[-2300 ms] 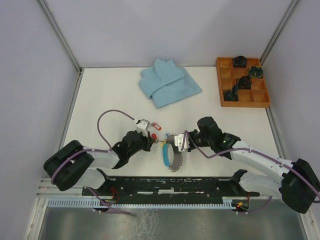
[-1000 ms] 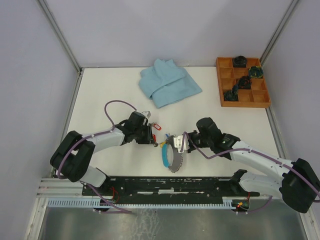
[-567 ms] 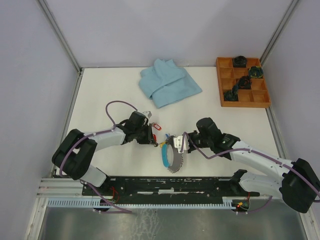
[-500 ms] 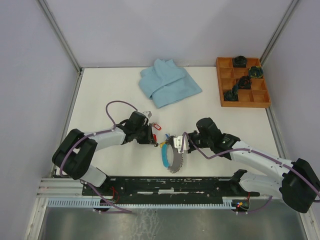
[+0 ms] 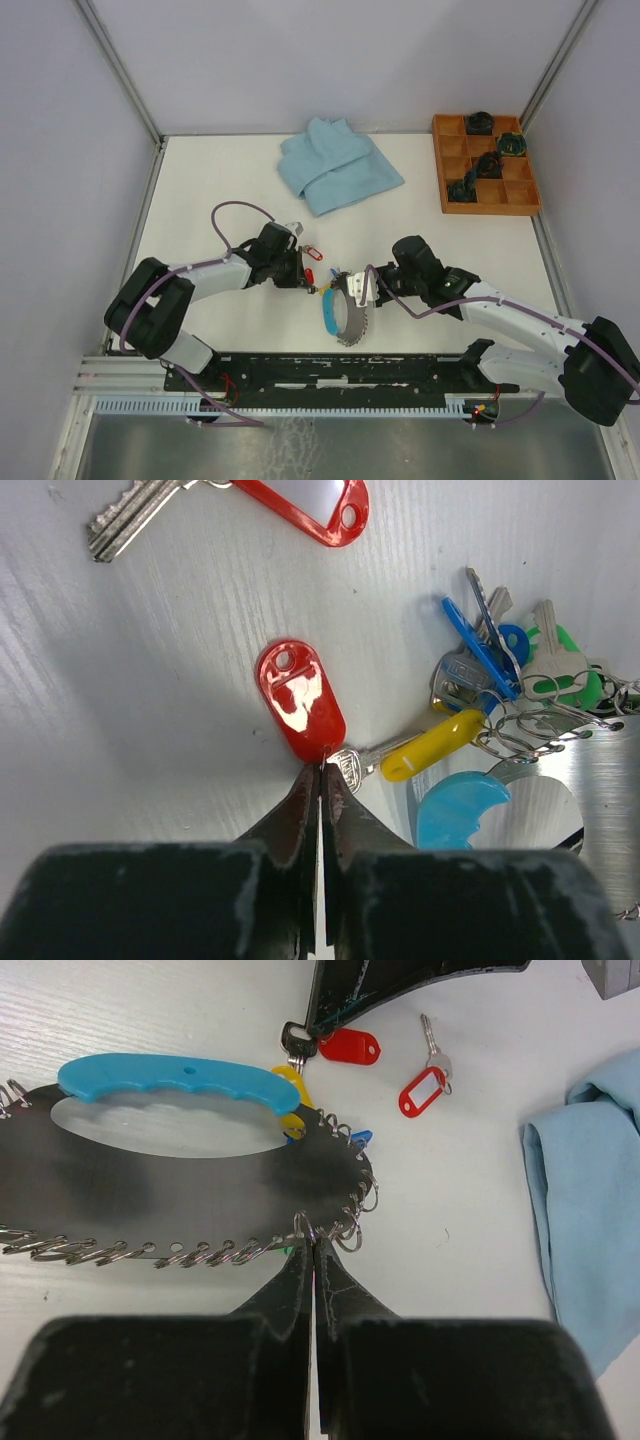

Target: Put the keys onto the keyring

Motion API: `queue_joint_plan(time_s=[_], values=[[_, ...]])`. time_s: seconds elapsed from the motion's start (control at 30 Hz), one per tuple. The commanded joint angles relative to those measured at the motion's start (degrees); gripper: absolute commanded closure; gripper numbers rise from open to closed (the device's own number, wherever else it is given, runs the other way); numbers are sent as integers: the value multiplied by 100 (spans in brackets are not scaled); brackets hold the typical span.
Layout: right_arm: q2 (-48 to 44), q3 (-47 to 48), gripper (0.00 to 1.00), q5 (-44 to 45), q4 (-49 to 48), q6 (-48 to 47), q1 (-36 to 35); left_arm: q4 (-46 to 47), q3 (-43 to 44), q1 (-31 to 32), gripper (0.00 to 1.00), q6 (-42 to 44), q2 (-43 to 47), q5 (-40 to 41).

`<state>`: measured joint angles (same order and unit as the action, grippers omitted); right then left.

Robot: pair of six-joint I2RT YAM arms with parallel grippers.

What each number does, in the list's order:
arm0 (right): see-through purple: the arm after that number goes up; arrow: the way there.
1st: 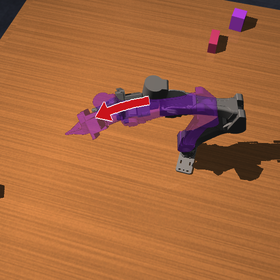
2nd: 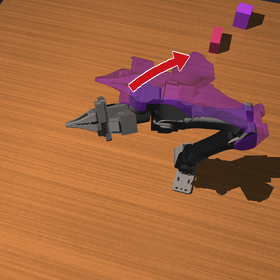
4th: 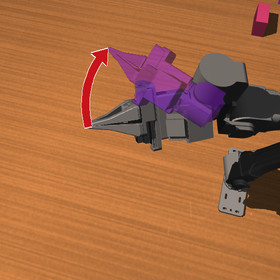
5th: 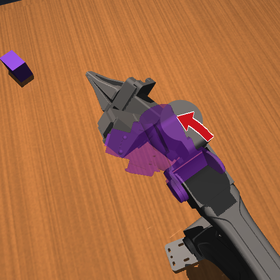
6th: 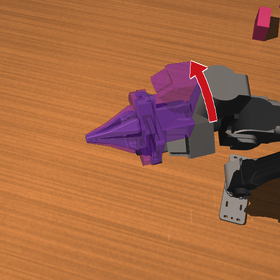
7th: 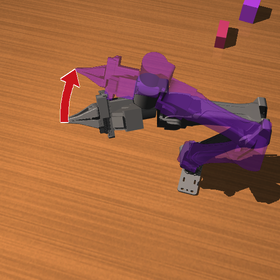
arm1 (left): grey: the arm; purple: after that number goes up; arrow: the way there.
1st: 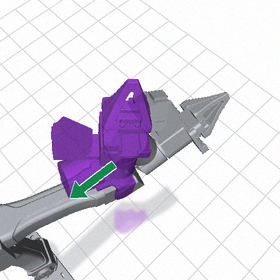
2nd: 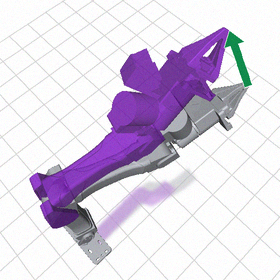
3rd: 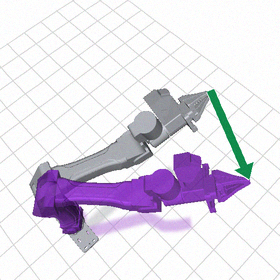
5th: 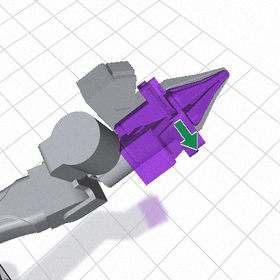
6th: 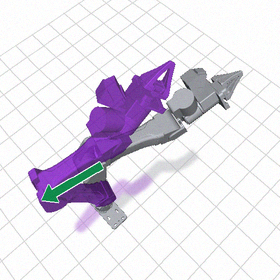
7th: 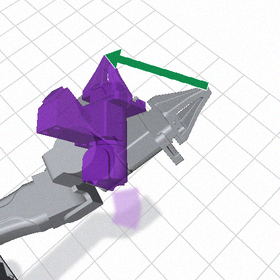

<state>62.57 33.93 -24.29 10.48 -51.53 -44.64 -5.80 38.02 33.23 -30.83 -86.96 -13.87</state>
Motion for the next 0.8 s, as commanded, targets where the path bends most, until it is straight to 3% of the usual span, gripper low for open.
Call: queue_joint_plan(time_s=[0.0, 0.2, 0.4, 0.53, 0.77], values=[[-129, 316, 99, -5, -151, -78, -45, -144, 196, -19, 97, 381, 298, 200], [-135, 325, 99, 12, -132, -86, -53, 34, 106, -10, 97, 916, 994, 680], [-141, 342, 99, 30, -114, -86, -62, 1002, -448, 0, 97, 1331, 1815, 851], [-167, 382, 99, 54, -114, -8, -62, 2044, -1003, 6, 97, 1464, 2279, 587], [-215, 527, 99, 96, -1, 318, -62, 4939, -2230, -5, 97, 2110, 2796, 119]])
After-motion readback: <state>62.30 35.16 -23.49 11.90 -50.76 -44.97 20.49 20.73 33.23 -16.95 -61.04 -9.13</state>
